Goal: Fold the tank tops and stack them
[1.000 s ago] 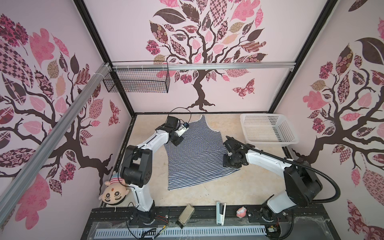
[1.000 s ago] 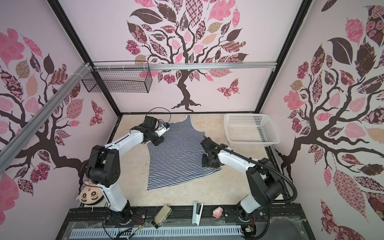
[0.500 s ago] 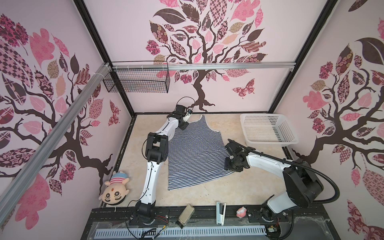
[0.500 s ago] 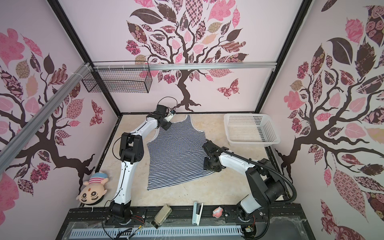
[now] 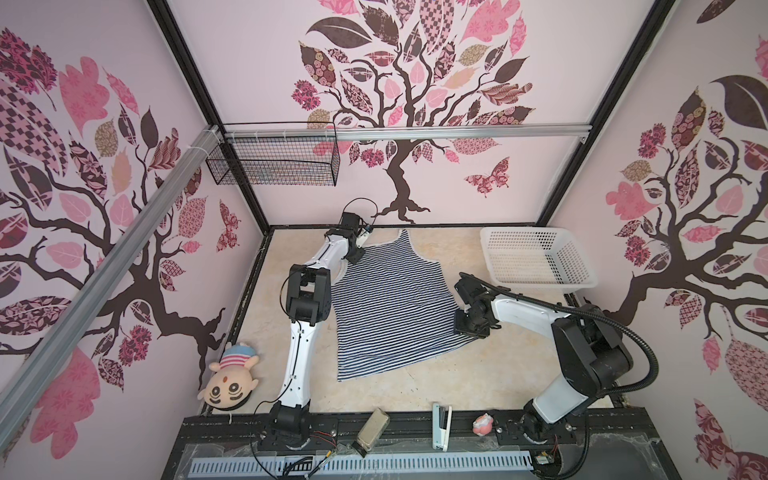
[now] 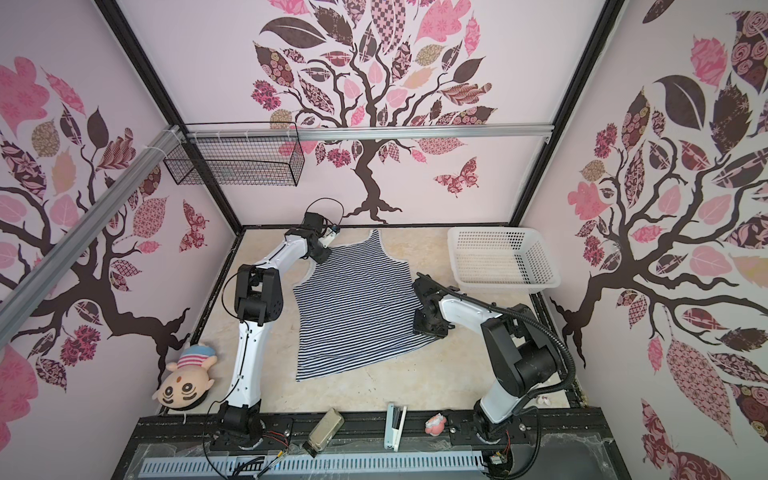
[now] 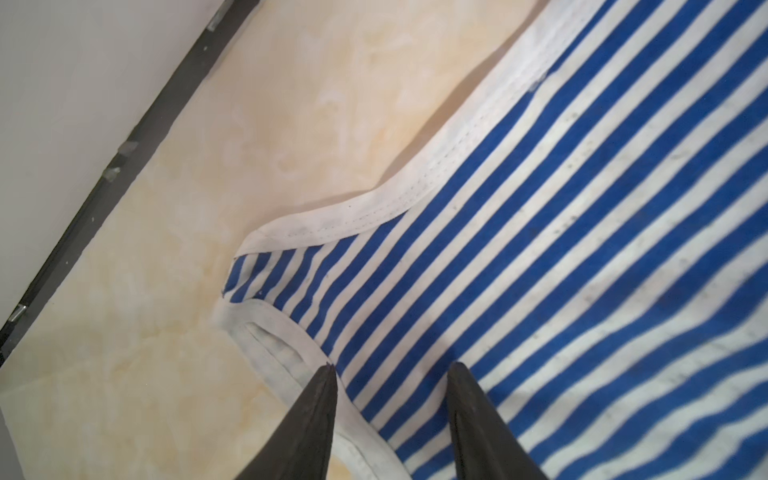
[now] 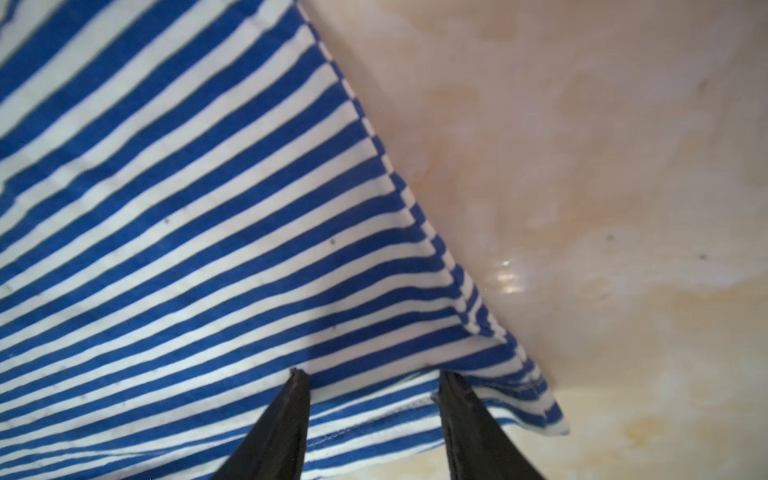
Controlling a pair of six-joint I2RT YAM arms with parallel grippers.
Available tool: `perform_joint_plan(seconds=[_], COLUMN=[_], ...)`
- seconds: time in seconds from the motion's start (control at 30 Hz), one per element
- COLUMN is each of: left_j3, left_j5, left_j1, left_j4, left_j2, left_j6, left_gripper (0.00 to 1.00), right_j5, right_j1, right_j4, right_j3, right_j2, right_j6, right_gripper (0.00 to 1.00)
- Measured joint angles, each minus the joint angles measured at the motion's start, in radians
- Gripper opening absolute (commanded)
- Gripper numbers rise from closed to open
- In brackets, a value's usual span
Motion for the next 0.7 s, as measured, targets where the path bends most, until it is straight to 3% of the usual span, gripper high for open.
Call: perform_joint_plan(seconds=[0.27, 0.5, 0.7], left_j3=[-0.139, -0.249, -0.385], left_j5=[-0.01, -0.032, -0.118], left_j1=[0.067, 0.129, 0.148], left_j4=[0.039, 0.014, -0.026], left_j2=[-0.079, -0.154, -0.244], left_j6=[-0.008, -0.089, -0.17], left_gripper=[0.46, 0.46, 0.47], right_j5=[0.031, 0.099, 0.089], right_j1=[-0.014, -0.05, -0.089], right_j4=[-0.045, -0.125, -0.127], right_j3=[0.216, 0.47, 0.52], right_j2=[0.151, 0.322, 0.307], right_j6=[-0.072, -0.127, -0.129], right_gripper=[0.54, 0.54, 0.55])
